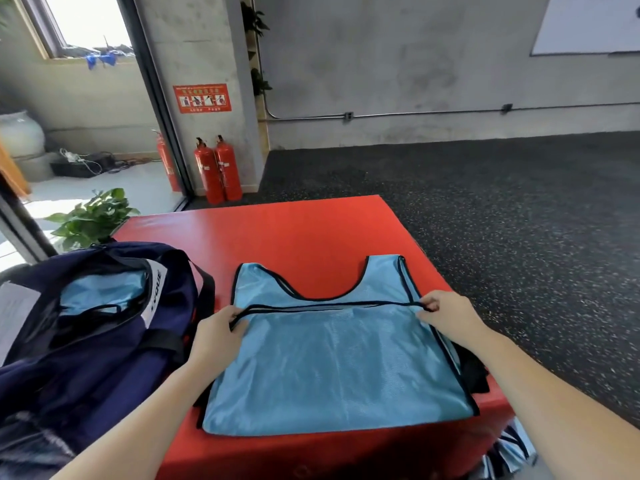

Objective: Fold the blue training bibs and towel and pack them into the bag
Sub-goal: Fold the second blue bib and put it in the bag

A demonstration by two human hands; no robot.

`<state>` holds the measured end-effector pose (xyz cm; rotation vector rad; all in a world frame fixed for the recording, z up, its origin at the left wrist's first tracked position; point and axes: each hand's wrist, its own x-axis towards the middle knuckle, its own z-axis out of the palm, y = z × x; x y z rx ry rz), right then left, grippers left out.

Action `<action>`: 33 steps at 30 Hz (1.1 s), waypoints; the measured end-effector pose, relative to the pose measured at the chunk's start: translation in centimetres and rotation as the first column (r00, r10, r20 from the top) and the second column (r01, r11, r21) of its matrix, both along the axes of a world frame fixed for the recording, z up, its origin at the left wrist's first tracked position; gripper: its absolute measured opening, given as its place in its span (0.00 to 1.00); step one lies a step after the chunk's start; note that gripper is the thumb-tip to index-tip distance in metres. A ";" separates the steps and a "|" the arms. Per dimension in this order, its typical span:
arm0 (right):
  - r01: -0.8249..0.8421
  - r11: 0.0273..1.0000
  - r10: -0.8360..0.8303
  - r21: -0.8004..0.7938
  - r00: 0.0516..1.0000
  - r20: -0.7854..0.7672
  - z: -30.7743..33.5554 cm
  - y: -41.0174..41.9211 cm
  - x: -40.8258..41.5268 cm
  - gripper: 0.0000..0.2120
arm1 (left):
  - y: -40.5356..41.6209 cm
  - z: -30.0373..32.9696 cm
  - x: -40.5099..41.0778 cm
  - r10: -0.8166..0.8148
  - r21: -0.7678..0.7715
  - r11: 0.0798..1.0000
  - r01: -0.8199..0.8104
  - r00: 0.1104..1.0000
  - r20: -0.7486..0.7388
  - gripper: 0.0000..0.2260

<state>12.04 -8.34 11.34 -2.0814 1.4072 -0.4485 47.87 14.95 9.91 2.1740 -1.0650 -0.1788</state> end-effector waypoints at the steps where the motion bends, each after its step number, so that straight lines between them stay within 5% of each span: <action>1: 0.002 1.000 -0.002 -0.005 1.000 -0.009 0.0 0.2 -0.4 0.06 | 0.1 -0.1 -0.2 -0.005 0.002 1.000 0.005 1.000 -0.002 0.03; 11: 0.065 0.987 -0.078 -0.147 0.994 -0.079 1.4 1.2 1.1 0.11 | -0.9 -0.3 -0.8 -0.013 0.028 1.000 0.013 1.000 -0.008 0.12; 23: -0.344 0.929 0.352 -0.133 0.935 0.041 0.6 4.1 21.6 0.08 | -6.5 -0.2 4.7 0.094 -0.121 0.987 -0.111 0.986 -0.138 0.12; 33: -0.390 0.906 0.383 -0.165 0.921 -0.077 -0.8 2.0 30.3 0.10 | -11.0 -0.3 7.0 0.091 -0.194 0.969 -0.154 0.949 -0.301 0.11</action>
